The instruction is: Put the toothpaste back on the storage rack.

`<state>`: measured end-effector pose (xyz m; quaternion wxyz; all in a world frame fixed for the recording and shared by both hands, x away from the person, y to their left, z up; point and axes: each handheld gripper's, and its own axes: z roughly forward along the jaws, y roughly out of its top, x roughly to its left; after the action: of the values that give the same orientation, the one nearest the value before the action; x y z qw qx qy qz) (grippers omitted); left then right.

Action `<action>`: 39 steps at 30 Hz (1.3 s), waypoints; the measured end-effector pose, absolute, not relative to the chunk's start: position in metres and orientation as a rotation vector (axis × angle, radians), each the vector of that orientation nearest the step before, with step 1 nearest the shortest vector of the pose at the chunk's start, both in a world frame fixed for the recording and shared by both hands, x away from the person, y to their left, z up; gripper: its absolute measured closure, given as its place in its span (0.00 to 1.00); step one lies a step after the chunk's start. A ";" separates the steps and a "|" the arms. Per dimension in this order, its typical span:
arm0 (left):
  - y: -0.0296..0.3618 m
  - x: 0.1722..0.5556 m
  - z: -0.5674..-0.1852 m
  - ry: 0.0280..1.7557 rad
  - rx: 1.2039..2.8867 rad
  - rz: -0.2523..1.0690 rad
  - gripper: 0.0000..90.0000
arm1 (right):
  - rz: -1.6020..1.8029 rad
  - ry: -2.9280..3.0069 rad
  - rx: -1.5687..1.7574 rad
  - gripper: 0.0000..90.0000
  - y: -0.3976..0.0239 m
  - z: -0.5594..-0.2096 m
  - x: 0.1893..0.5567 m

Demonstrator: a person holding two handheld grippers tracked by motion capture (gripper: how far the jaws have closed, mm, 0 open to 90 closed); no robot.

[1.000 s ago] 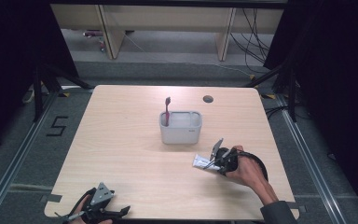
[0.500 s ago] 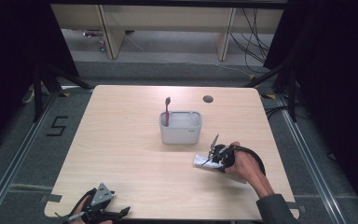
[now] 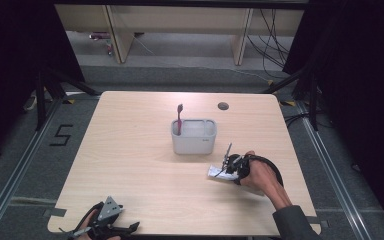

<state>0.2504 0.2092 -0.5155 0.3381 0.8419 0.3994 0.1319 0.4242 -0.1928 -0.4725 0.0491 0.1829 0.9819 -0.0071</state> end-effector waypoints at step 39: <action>0.214 0.252 -0.513 1.030 2.211 0.358 0.22 | 0.482 2.907 0.730 0.84 -0.219 -0.432 0.410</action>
<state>0.2520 0.2141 -0.5133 0.3319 0.8461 0.3940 0.1368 0.4101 -0.2187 -0.4322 0.0529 0.2401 0.9562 0.1587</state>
